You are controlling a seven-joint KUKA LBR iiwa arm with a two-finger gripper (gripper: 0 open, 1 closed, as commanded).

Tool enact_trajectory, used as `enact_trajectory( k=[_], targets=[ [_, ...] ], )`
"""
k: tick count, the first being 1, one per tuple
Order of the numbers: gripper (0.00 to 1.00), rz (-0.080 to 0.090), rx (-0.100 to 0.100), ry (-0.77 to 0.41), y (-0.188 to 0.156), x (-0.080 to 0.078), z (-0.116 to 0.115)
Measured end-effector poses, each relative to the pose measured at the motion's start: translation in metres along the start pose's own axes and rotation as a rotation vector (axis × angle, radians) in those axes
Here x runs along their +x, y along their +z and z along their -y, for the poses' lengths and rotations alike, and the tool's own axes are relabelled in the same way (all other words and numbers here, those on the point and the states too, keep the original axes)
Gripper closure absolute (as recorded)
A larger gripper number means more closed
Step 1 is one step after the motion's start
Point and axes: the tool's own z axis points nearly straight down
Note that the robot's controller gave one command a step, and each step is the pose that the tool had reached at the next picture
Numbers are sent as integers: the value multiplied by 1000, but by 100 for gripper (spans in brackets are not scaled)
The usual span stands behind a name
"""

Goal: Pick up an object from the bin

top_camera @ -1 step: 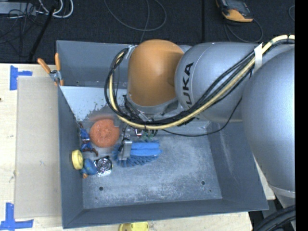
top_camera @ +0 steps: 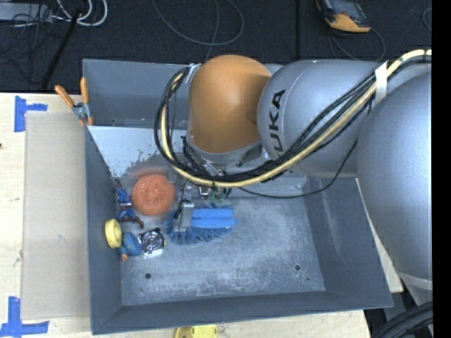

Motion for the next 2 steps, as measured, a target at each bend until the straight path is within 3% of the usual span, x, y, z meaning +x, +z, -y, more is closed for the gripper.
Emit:
enact_trajectory(
  k=[1, 2],
  targets=[
    [0, 6, -2, 57, 42, 1, 8],
    [0, 0, 1, 20, 93, 20, 9]
  ],
)
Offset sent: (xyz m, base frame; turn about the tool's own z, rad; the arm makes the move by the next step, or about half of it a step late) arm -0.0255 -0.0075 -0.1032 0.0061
